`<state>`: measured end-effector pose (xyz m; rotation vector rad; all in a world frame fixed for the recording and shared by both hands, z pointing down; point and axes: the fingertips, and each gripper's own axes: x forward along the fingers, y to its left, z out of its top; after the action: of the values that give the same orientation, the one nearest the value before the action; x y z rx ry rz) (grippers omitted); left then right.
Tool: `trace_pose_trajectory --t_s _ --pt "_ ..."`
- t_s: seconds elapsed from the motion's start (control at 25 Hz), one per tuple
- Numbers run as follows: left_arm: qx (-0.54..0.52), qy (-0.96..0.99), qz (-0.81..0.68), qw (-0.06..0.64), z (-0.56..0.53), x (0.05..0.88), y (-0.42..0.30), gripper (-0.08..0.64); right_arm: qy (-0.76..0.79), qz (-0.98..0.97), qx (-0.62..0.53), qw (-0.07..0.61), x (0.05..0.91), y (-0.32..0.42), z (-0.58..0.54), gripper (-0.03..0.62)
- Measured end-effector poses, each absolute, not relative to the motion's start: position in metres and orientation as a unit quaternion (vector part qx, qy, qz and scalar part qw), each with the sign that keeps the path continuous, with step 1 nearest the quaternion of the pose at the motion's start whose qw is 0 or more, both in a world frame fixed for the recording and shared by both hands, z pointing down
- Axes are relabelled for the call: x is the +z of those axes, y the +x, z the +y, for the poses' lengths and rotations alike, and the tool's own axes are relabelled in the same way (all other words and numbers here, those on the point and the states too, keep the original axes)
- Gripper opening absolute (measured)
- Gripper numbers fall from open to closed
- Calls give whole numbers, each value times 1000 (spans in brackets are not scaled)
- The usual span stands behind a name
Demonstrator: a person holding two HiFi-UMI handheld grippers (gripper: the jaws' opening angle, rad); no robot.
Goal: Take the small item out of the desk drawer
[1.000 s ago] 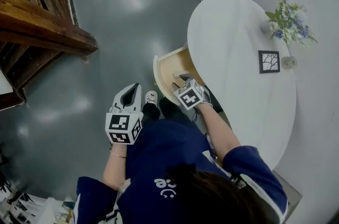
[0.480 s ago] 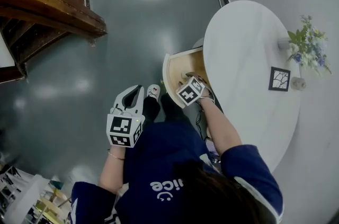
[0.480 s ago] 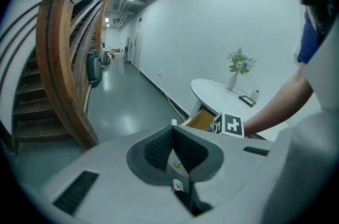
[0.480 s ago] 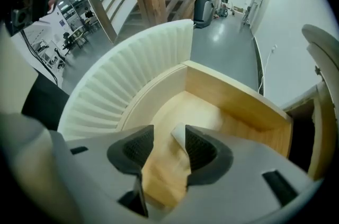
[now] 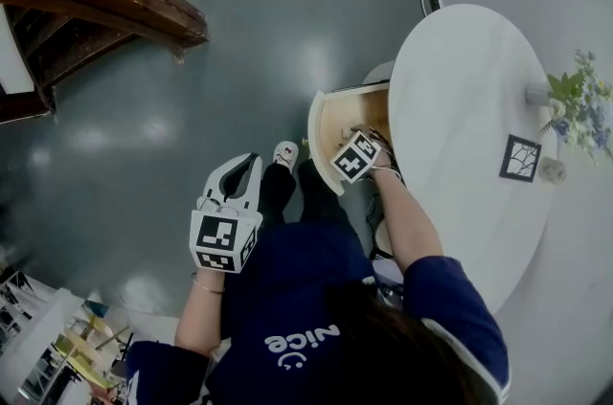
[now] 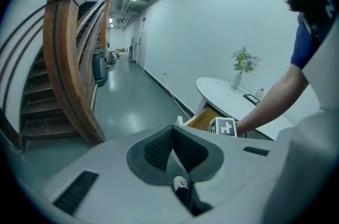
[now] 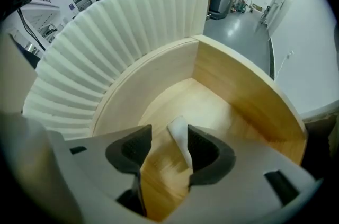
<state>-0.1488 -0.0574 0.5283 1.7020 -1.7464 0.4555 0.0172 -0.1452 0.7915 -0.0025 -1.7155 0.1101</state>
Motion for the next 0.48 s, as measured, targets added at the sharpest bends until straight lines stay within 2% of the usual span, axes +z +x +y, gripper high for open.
trace_pose_trajectory --t_s 0.28,0.48 --pt "220 657 -659 292 -54 527 -146 3 -28 -746 18 665 809 20 -143 229" --pt "207 661 -656 298 -58 526 -141 3 -21 -744 -8 667 815 18 -157 227"
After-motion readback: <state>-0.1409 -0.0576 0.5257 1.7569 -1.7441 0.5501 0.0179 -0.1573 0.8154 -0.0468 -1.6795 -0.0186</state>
